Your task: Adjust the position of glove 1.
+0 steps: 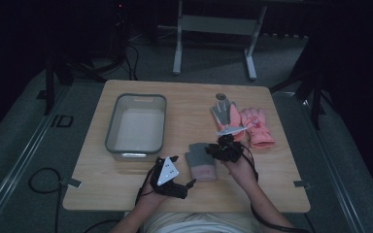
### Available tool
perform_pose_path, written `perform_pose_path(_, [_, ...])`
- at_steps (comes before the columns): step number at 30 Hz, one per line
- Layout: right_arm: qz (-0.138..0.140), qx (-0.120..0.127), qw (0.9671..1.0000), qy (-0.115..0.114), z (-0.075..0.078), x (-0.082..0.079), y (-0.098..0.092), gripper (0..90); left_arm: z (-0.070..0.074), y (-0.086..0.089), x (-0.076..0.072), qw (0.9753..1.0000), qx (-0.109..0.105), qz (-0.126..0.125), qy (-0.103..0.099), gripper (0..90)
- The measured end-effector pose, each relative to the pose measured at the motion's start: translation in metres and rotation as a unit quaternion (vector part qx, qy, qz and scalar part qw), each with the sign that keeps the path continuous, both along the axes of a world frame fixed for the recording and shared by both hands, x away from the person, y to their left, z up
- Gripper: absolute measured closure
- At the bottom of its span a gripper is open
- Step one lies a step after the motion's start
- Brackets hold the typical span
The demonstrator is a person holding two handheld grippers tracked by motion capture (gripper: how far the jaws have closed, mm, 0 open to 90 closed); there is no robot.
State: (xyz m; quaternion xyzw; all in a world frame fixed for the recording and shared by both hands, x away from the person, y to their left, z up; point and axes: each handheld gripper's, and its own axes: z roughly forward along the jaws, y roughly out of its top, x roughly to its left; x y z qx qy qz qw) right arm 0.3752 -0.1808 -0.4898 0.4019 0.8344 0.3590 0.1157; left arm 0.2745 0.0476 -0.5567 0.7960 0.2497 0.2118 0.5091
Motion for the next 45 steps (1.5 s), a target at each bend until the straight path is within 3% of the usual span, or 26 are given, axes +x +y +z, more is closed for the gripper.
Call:
perform_pose_path(5, [-0.014,0.006,0.9999,-0.002,0.006,0.015,-0.013,69.4,-0.008,-0.015,0.002,0.9972,0.041,-0.054,0.030,1.4])
perform_pose_path(7, [-0.019,0.006,0.9998,0.004,0.002,0.020,-0.014,67.7,-0.007,-0.020,0.004,0.9950,0.059,-0.076,0.027,1.5])
perform_pose_path(8, [-0.020,0.007,0.9998,0.006,-0.001,0.022,-0.014,64.5,-0.007,-0.023,0.005,0.9935,0.065,-0.090,0.028,6.4])
perform_pose_path(10, [-0.021,0.004,0.9997,0.009,-0.007,0.027,-0.012,60.7,-0.006,-0.030,0.007,0.9910,0.087,-0.101,0.014,8.5])
perform_pose_path(14, [-0.031,-0.002,0.9991,0.030,-0.022,0.038,-0.010,56.3,-0.003,-0.041,0.016,0.9877,0.097,-0.123,0.007,14.0])
perform_pose_path(17, [-0.033,-0.003,0.9985,0.043,-0.031,0.045,-0.008,52.4,-0.004,-0.049,0.024,0.9847,0.117,-0.129,-0.005,18.3])
perform_pose_path(21, [-0.035,0.008,0.9978,0.055,-0.039,0.049,-0.004,44.8,-0.008,-0.055,0.031,0.9807,0.149,-0.127,-0.004,20.5])
perform_pose_path(26, [-0.038,-0.016,0.9975,0.058,-0.047,0.050,0.000,41.2,-0.010,-0.057,0.031,0.9760,0.187,-0.109,-0.023,33.0])
perform_pose_path(30, [-0.050,-0.021,0.9959,0.072,-0.053,0.050,0.000,38.1,-0.008,-0.058,0.033,0.9737,0.199,-0.110,-0.020,39.9])
perform_pose_path(32, [-0.057,-0.013,0.9952,0.079,-0.054,0.050,-0.001,37.8,-0.008,-0.057,0.034,0.9733,0.200,-0.111,-0.019,43.4])
perform_pose_path(38, [-0.056,0.013,0.9938,0.095,-0.055,0.045,0.000,43.2,-0.005,-0.047,0.043,0.9784,0.167,-0.121,0.003,61.8])
perform_pose_path(41, [-0.046,0.030,0.9924,0.110,-0.055,0.046,0.003,50.1,-0.005,-0.044,0.047,0.9786,0.158,-0.131,0.012,65.4])
perform_pose_path(43, [-0.033,0.052,0.9892,0.134,-0.056,0.048,0.005,52.3,-0.004,-0.042,0.049,0.9790,0.153,-0.133,0.020,66.3])
perform_pose_path(45, [-0.025,0.053,0.9886,0.139,-0.057,0.048,0.010,59.3,-0.004,-0.041,0.050,0.9800,0.145,-0.133,0.029,66.9])
